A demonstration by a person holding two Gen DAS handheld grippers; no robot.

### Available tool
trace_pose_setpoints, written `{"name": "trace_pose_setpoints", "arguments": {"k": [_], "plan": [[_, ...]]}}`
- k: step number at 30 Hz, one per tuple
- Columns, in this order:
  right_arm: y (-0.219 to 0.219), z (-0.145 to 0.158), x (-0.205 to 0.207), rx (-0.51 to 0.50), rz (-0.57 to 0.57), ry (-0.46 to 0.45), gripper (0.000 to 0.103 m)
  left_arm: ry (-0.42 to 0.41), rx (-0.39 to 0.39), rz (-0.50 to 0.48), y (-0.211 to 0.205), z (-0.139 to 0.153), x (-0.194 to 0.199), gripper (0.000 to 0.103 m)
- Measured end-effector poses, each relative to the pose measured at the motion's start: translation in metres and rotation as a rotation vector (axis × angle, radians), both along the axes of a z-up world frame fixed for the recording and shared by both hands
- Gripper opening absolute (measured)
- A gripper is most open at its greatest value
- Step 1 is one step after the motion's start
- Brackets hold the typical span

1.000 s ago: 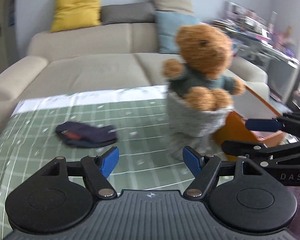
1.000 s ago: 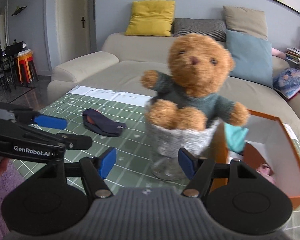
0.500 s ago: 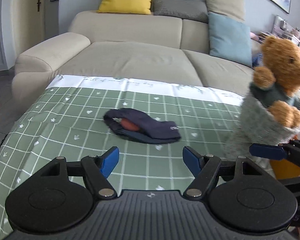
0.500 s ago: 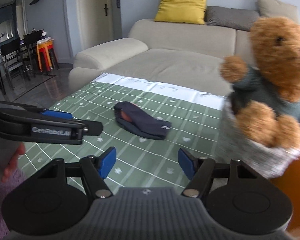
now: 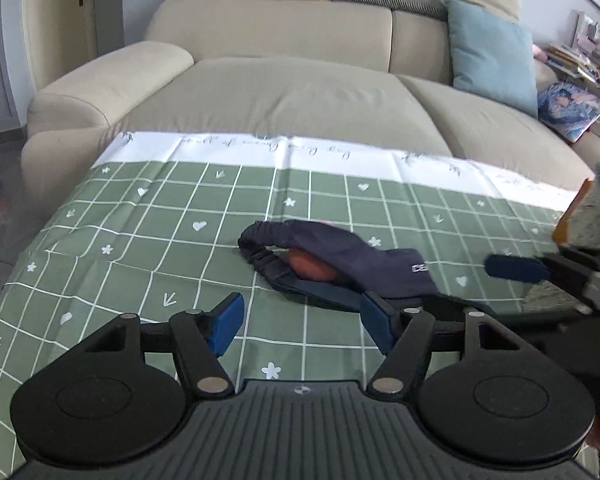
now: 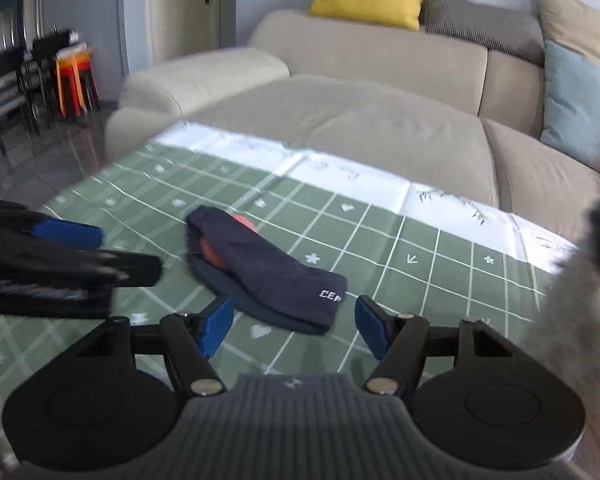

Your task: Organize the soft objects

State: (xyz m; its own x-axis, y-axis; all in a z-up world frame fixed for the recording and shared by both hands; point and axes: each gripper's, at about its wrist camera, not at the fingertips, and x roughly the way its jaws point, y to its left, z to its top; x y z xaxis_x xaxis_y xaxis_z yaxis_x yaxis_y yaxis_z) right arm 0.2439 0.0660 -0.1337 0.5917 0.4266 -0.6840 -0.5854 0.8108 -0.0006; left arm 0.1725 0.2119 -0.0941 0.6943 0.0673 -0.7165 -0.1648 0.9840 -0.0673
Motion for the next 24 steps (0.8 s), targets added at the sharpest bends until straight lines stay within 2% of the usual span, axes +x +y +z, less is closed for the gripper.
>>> {"name": "trace_pose_setpoints", "arguments": {"k": [4, 8, 11, 13, 14, 15, 17, 20, 24], "plan": [[0.018, -0.029, 0.032, -0.028, 0.020, 0.054, 0.067, 0.021, 0.017, -0.003, 0.002, -0.012, 0.008, 0.078], [0.025, -0.046, 0.046, -0.019, 0.024, 0.094, 0.067, 0.050, 0.003, 0.026, 0.009, -0.023, 0.012, 0.078], [0.026, -0.054, 0.045, -0.020, 0.028, 0.117, 0.054, 0.063, -0.008, 0.040, 0.011, -0.027, 0.013, 0.078], [0.028, -0.057, 0.038, -0.036, 0.048, 0.076, 0.048, 0.067, -0.013, 0.040, 0.012, -0.029, 0.012, 0.078], [0.029, -0.057, 0.035, -0.037, 0.067, 0.067, 0.038, 0.069, -0.015, 0.041, 0.011, -0.029, 0.012, 0.078], [0.030, -0.057, 0.033, -0.046, 0.083, 0.059, 0.021, 0.070, -0.019, 0.042, 0.011, -0.029, 0.011, 0.078], [0.037, -0.054, 0.025, -0.112, 0.107, 0.014, 0.005, 0.076, -0.025, 0.041, 0.009, -0.029, 0.010, 0.078], [0.032, -0.047, 0.014, -0.084, 0.120, 0.033, 0.003, 0.083, -0.033, 0.026, 0.004, -0.026, 0.005, 0.078], [0.011, -0.034, -0.011, -0.042, 0.085, 0.045, 0.003, 0.097, -0.052, 0.005, -0.005, -0.023, -0.006, 0.078]]}}
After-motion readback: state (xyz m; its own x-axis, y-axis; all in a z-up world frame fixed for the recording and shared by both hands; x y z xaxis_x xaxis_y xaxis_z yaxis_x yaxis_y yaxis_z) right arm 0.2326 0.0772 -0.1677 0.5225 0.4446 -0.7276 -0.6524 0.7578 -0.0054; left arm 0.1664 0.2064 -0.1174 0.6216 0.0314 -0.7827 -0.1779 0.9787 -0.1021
